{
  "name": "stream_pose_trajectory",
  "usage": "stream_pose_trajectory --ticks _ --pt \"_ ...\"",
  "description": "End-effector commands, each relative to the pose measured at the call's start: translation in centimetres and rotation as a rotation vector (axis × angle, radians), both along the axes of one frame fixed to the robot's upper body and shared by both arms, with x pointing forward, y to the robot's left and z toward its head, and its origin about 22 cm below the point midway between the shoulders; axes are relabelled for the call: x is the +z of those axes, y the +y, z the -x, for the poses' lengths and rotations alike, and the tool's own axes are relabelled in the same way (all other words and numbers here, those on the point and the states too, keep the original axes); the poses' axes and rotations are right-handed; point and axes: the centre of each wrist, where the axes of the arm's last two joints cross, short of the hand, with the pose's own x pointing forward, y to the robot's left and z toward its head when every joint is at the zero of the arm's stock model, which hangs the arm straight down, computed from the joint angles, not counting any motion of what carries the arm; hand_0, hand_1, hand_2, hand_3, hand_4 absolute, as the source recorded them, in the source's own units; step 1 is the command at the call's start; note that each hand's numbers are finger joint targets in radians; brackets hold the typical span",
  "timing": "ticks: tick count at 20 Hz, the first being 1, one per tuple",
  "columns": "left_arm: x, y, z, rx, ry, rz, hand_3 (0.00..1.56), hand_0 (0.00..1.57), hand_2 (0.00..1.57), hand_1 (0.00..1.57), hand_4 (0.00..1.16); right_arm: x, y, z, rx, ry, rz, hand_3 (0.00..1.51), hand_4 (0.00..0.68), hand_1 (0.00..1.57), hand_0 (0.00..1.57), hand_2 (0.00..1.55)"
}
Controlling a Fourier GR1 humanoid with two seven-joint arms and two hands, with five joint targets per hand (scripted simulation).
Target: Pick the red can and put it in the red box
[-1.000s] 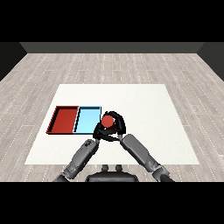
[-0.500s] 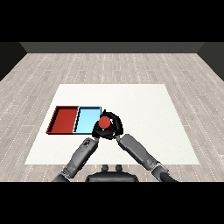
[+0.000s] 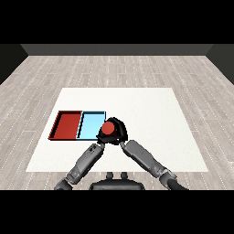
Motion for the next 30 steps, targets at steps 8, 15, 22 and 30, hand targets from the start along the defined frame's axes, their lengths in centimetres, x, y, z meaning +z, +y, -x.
stream_pose_trajectory --ticks 8,15,22,30 --pt "0.2 -0.2 -0.4 0.142 -0.051 -0.003 1.43 1.57 1.53 1.57 0.97 2.0 0.9 0.0 0.025 0.021 -0.067 1.38 0.597 1.45 1.45 1.44" --pt "1.3 -0.5 -0.6 0.146 -0.076 -0.008 1.45 1.57 1.53 1.57 1.12 0.4 -0.2 0.2 0.018 0.007 0.029 0.0 0.0 0.0 0.0 0.0" --pt "1.2 -0.7 3.3 0.153 -0.093 -0.034 1.5 1.57 1.57 1.57 1.14 0.3 -1.0 -0.3 -0.004 -0.005 0.024 0.0 0.0 0.0 0.0 0.0" --pt "-0.1 1.1 0.9 0.176 -0.042 -0.014 1.5 1.57 1.57 1.57 1.14 3.3 -3.1 0.5 -0.088 -0.049 -0.048 0.0 0.0 0.0 0.0 0.0"
